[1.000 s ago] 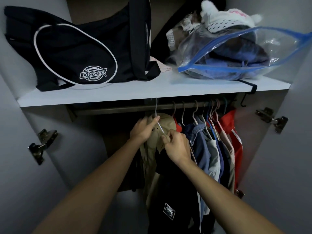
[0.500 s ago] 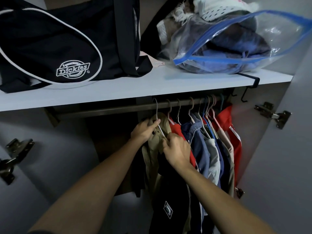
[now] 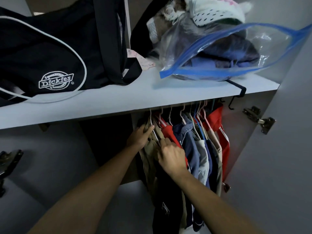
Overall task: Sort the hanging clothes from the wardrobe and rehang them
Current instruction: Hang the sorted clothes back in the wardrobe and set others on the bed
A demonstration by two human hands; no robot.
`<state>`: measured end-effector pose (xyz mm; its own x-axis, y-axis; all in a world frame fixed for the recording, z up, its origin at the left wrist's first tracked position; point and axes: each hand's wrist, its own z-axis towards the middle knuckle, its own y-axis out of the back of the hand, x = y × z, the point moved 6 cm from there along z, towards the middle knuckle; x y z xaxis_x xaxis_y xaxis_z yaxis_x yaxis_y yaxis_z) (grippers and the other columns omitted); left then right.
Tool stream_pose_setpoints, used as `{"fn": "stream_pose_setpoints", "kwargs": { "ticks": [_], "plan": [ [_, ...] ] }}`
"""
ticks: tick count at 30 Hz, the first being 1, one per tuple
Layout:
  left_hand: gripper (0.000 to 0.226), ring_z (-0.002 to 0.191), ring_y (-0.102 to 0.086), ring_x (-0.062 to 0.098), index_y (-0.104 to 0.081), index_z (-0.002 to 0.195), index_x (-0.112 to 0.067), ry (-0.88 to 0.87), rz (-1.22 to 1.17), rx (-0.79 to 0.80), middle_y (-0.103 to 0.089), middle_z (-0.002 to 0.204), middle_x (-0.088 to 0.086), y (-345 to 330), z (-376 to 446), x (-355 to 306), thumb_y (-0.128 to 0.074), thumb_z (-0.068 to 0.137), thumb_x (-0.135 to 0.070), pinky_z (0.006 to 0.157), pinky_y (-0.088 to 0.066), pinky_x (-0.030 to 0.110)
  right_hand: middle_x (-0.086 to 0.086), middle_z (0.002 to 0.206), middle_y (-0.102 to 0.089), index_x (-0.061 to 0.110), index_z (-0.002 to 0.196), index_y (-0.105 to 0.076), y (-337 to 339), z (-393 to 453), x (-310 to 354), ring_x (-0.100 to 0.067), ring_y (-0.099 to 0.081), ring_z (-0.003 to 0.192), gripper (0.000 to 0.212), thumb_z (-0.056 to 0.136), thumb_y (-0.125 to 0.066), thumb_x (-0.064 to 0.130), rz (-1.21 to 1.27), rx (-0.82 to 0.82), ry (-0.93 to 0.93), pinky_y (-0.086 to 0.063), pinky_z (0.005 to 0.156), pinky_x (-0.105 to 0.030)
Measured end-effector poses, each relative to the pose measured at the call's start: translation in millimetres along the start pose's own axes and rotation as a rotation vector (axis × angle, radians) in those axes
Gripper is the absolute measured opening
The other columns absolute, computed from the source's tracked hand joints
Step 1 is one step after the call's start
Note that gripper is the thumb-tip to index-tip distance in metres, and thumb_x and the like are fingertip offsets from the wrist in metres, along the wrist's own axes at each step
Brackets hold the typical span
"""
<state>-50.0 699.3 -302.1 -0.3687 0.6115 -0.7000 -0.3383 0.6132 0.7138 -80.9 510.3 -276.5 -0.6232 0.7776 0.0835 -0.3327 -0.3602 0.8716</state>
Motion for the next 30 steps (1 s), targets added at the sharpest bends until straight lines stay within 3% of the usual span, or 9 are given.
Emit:
{"fn": "stream_pose_setpoints", "kwargs": {
  "ticks": [2,4,6,10,13,16,22,30],
  "plan": [
    [0.069,0.124,-0.060,0.034,-0.058,0.131,-0.038,0.022,0.017,0.014,-0.063,0.135,0.007,4,-15,1,-0.034,0.089,-0.086,0.102,-0.049,0.045,0.000,0.098,-0.064,0.019,0.099,-0.062,6,-2,0,-0.023,-0.063,0.086,0.037,0.071,-0.083,0.029,0.016,0.016,0.044,-0.040,0.052,-0.028],
    [0.079,0.133,-0.055,0.033,-0.052,0.139,-0.045,0.034,0.009,0.003,-0.058,0.146,0.004,10,-34,1,-0.027,0.080,-0.092,0.108,-0.046,0.046,-0.003,0.112,-0.060,0.019,0.107,-0.059,15,-6,0,-0.028,-0.057,0.102,0.037,0.076,-0.078,0.029,0.055,0.057,0.081,-0.052,0.068,-0.038],
    [0.081,0.142,-0.047,0.030,-0.042,0.150,-0.049,0.028,0.045,-0.036,-0.048,0.157,0.002,19,-62,-4,-0.024,0.083,-0.092,0.114,-0.041,0.046,-0.005,0.118,-0.056,0.019,0.112,-0.057,29,-12,-3,-0.031,-0.052,0.106,0.037,0.080,-0.072,0.033,0.085,0.082,0.107,-0.050,0.080,-0.044],
    [0.068,0.146,-0.036,0.029,-0.033,0.160,-0.039,0.041,0.247,-0.205,-0.040,0.162,0.006,33,-135,-13,-0.027,0.102,-0.074,0.111,-0.039,0.043,-0.006,0.125,-0.054,0.019,0.123,-0.058,50,-39,-7,-0.030,-0.050,0.111,0.041,0.090,-0.059,0.043,0.154,0.080,0.188,-0.045,0.088,-0.044],
    [0.075,0.140,-0.041,0.029,-0.032,0.161,-0.035,0.056,0.377,-0.287,-0.045,0.156,0.006,31,-210,-13,-0.021,0.099,-0.075,0.107,-0.047,0.045,-0.007,0.135,-0.055,0.020,0.138,-0.054,57,-77,-5,-0.030,-0.049,0.122,0.050,0.097,-0.047,0.049,0.263,0.126,0.252,-0.044,0.097,-0.045],
    [0.074,0.137,-0.045,0.027,-0.035,0.160,-0.032,0.114,0.479,-0.330,-0.048,0.154,0.002,26,-301,-10,-0.019,0.101,-0.074,0.103,-0.049,0.047,-0.007,0.150,-0.050,0.020,0.148,-0.049,71,-124,6,-0.031,-0.046,0.135,0.059,0.097,-0.049,0.049,0.377,0.211,0.346,-0.042,0.107,-0.050],
    [0.068,0.140,-0.044,0.021,-0.036,0.159,-0.032,0.350,0.548,-0.491,-0.049,0.152,-0.003,42,-494,-12,-0.026,0.104,-0.071,0.099,-0.052,0.047,-0.007,0.146,-0.057,0.015,0.144,-0.057,134,-206,51,-0.030,-0.051,0.131,0.053,0.099,-0.055,0.044,0.625,0.217,0.610,-0.044,0.107,-0.049],
    [0.064,0.143,-0.041,0.019,-0.035,0.160,-0.033,0.678,0.583,-0.763,-0.046,0.156,-0.004,73,-753,-22,-0.034,0.105,-0.066,0.098,-0.048,0.041,0.000,0.133,-0.060,0.017,0.140,-0.057,230,-357,179,-0.026,-0.052,0.123,0.050,0.097,-0.062,0.041,0.887,0.311,0.947,-0.042,0.099,-0.044]
  ]
}}
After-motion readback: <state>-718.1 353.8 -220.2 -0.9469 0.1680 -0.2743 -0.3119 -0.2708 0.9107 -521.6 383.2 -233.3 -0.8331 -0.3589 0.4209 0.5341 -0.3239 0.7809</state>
